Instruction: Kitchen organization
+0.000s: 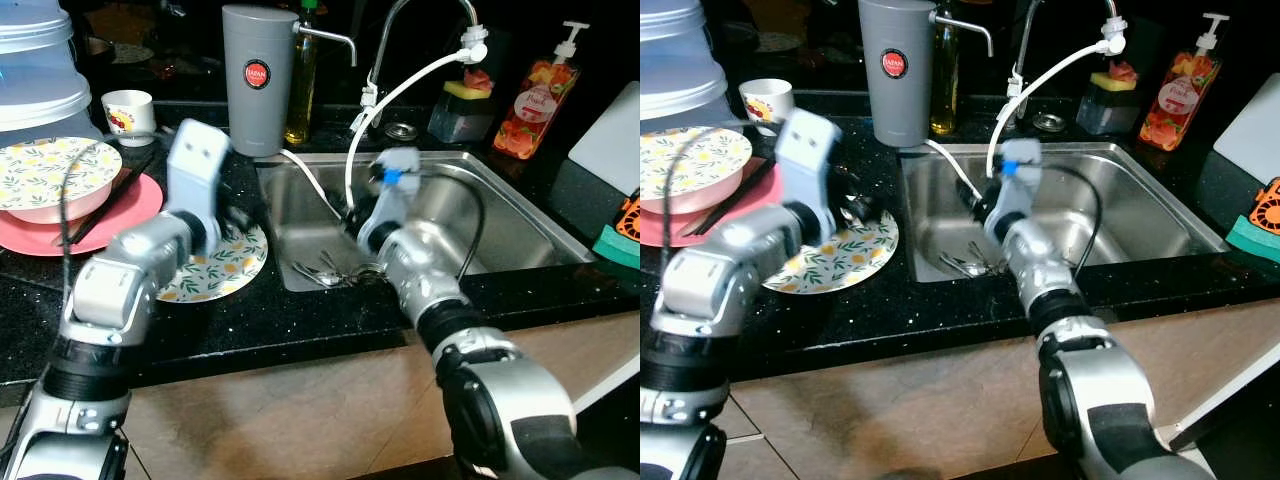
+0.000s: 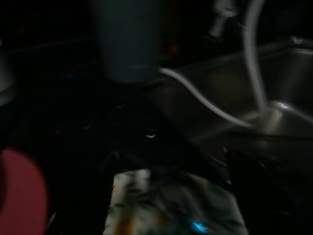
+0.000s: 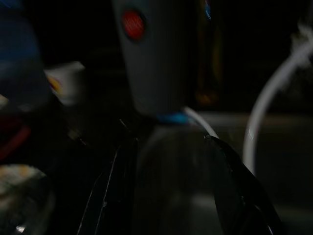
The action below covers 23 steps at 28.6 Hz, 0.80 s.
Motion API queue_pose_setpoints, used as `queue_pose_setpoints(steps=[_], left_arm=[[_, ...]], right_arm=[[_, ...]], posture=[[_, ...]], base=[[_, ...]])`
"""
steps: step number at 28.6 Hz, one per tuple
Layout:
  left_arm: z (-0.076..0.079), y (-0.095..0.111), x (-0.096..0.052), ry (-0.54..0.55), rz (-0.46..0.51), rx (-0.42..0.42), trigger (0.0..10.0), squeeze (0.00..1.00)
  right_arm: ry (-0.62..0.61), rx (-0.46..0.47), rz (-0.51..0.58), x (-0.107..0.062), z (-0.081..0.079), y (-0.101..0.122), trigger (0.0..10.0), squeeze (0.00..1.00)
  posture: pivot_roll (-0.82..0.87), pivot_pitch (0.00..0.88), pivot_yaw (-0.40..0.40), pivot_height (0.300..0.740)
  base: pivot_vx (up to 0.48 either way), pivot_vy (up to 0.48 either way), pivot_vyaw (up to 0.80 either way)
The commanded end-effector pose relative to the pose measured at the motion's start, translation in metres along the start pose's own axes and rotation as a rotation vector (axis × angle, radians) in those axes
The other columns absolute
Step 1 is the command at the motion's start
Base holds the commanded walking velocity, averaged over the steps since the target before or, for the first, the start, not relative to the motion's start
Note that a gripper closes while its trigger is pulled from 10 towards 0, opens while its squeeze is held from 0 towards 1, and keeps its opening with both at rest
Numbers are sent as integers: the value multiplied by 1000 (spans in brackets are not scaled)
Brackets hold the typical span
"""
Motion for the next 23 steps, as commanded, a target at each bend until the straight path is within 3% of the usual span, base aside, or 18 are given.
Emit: queue_pose_setpoints(steps=[1,2,10,13,20,21,23], left_arm=[[-2,-9,3,28,-31,-18,10000,1000],[-6,-14,4,56,-50,-29,10000,1000],[-3,-39,7,113,-200,-10,10000,1000],[-3,-45,8,121,-228,-16,10000,1000],[13,-60,10,55,-295,-58,10000,1000],[13,-62,10,54,-302,-54,10000,39],[9,-67,9,72,-328,-9,10000,0]], right_arm=[[28,9,25,2,-3,7,10000,0],[86,10,62,1,-11,16,10000,0],[240,-4,54,-11,-30,15,10000,0],[258,3,50,-13,-32,15,10000,0],[274,20,36,-19,-36,17,10000,0],[277,19,35,-20,-37,18,10000,0],[286,18,30,-20,-40,18,10000,0]], posture=[[-22,85,-91,740],[-26,83,-88,740],[-31,76,-84,740],[-31,75,-84,740],[-31,75,-84,740],[-28,78,-86,740],[-29,80,-85,740]], base=[[0,0,0],[0,0,0],[0,0,0],[0,0,0],[0,0,0],[0,0,0],[0,0,0]])
Point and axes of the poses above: a point about 5 cm out from each wrist's last joint towards the gripper, its own x axis pointing out of the wrist towards the gripper, its own y axis along the axis of the wrist's last joint, z = x × y, the point moved 4 cm from there along x, pointing out of the wrist towards the gripper, and after that the axes turned 5 degrees about -x, right-handed, at the moved point
